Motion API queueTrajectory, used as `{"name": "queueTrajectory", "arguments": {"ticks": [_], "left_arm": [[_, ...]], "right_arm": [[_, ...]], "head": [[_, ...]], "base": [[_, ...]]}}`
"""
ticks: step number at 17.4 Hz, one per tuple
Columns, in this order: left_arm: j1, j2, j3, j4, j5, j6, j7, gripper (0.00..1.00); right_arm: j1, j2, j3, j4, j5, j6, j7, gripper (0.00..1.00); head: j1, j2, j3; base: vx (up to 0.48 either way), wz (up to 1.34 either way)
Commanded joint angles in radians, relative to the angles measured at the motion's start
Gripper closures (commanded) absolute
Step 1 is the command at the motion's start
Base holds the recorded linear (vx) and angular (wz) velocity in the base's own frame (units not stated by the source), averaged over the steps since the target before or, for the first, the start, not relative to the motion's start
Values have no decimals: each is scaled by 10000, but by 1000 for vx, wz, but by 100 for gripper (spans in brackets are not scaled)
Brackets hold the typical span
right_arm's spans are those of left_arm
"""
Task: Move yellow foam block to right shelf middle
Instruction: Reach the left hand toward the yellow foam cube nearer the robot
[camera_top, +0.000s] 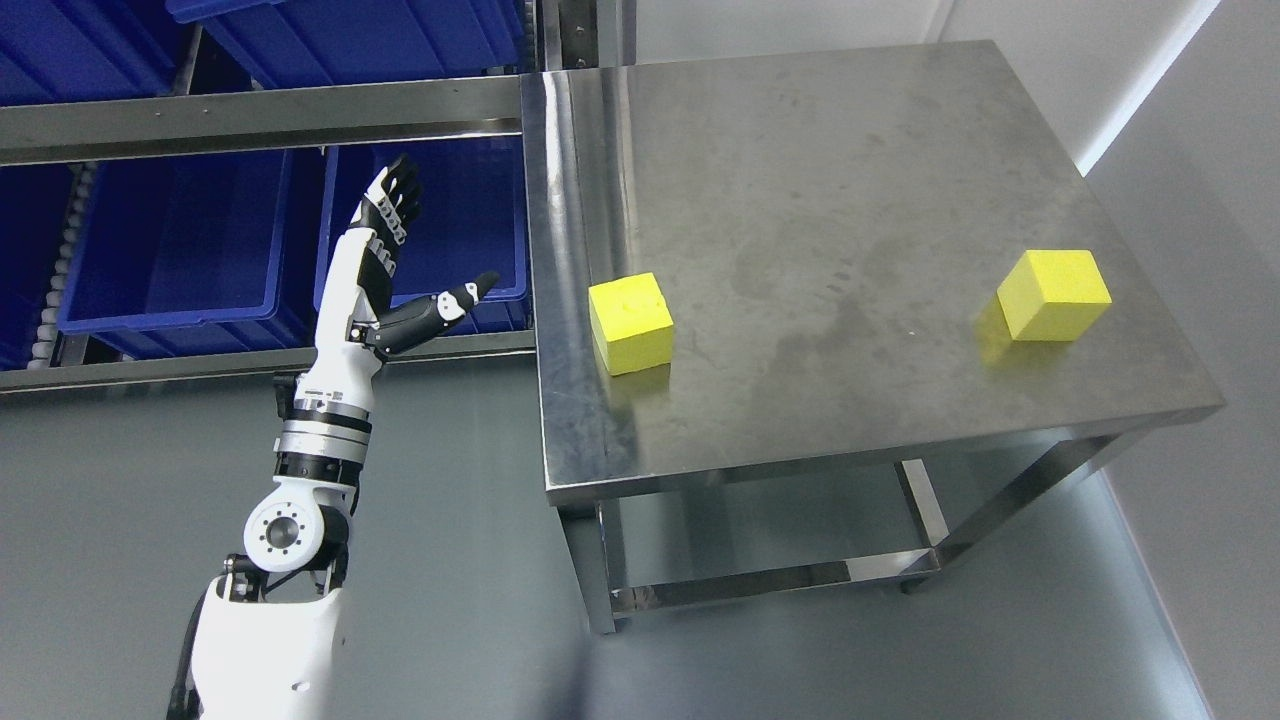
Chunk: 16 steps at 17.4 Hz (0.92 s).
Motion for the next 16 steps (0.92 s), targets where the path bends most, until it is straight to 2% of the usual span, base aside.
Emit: {"name": "queueTrajectory", "arguments": {"ticks": [1,4,6,9,16], "left_arm": [[317,174,-202,-64,92,-250,-15,0],[441,174,-202,-64,92,-267,-137,0],[487,174,-65,-110,92,-312,-733,0],[487,174,74,-325,123,-971,-1608,0],[1192,336,381,-694,184,-1095,-3128,1]], "right_arm": [[-29,-175,0,-174,0,0,2,0],[-29,-175,0,-174,-15,0,2,0],[-29,-175,0,-174,0,0,2,0],[-14,-175,0,-174,0,0,2,0],[-29,-175,0,-174,-15,0,2,0]], "head": [[0,0,0],[0,0,0],[0,0,0],[0,0,0],[0,0,0]], "base": [[14,-165],[19,-236],[32,-224],[40,-151],[6,-78]]}}
